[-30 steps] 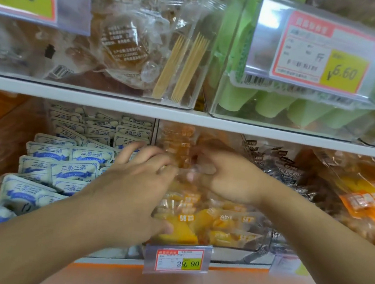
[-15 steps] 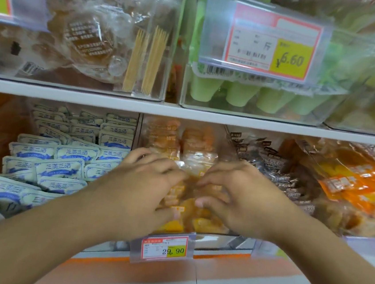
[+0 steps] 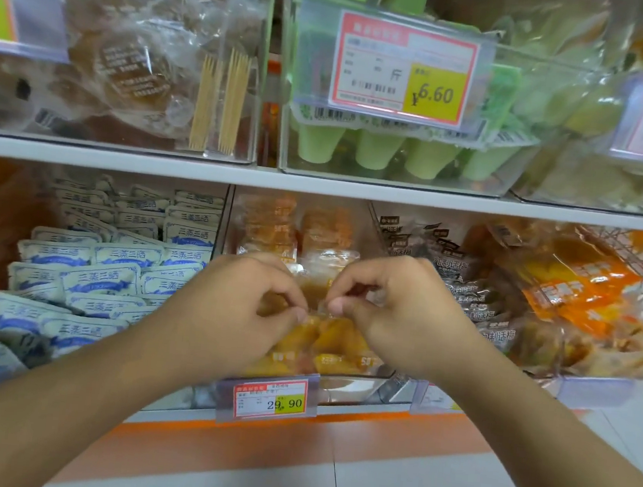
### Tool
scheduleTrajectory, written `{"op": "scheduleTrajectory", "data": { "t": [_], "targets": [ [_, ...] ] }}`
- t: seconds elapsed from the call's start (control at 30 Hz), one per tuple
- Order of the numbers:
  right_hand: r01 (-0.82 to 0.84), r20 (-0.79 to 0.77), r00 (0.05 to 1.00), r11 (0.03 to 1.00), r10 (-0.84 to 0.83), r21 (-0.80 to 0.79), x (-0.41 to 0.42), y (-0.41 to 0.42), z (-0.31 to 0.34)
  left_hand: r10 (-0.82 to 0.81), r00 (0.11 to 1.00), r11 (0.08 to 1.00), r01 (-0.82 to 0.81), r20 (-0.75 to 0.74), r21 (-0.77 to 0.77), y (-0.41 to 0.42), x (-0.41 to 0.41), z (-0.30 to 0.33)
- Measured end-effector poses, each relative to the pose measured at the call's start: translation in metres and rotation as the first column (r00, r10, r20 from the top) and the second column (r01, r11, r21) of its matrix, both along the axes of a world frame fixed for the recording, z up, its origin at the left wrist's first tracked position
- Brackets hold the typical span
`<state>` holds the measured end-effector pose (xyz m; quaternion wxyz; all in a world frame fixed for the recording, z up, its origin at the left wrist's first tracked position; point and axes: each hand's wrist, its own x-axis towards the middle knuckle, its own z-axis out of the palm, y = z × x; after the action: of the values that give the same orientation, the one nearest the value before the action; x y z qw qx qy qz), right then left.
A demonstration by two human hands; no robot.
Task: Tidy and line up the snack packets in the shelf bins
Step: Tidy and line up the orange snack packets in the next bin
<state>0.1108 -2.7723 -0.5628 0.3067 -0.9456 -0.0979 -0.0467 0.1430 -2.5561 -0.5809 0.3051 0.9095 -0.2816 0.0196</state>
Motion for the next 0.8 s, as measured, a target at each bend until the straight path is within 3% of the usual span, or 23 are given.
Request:
{"op": "scheduleTrajectory", "data": {
  "t": [0.1,0.17,0.3,0.43,0.53,0.63,0.73,0.8],
  "targets": [
    [-0.067,-0.109,0.993,0.984,0.049,-0.164,-0.007,-0.008,0.009,0.118,0.993,0.993,-0.118,-0.015,-0.002,0.008,0.0,0.007],
    [-0.078,-0.087,0.994,0.972,0.06,-0.223,-0.009,-0.009,0.009,0.174,0.984,0.984,-0.176,-0.041,-0.038,0.016,0.0,0.013],
    [-0.04,0.025,0.999,0.993,0.043,-0.115,-0.006,0.002,0.005,0.199,0.974,0.951,-0.219,-0.108,-0.219,0.025,-0.002,0.021],
    [-0.021,-0.011,1.0,0.962,0.025,0.274,-0.005,0.007,0.011,0.124,0.98,0.876,-0.183,-0.158,-0.447,0.022,-0.015,0.025],
    [0.014,0.132,0.991,0.984,-0.038,0.178,-0.007,-0.001,0.012,0.049,0.988,0.889,-0.109,-0.144,-0.444,0.015,-0.019,0.021],
    [0.139,0.276,0.948,0.986,-0.161,0.096,-0.016,-0.017,0.017,0.011,0.987,0.974,-0.047,-0.159,-0.222,0.014,-0.019,0.014],
    [0.139,0.14,0.983,0.981,-0.121,-0.134,-0.022,-0.027,0.012,-0.082,0.997,0.967,0.083,-0.013,0.241,0.016,-0.021,0.009],
    [0.048,0.053,0.998,0.948,-0.033,-0.315,-0.023,-0.025,0.006,-0.157,0.986,0.91,0.12,0.061,0.397,0.014,-0.022,0.006]
  ]
}}
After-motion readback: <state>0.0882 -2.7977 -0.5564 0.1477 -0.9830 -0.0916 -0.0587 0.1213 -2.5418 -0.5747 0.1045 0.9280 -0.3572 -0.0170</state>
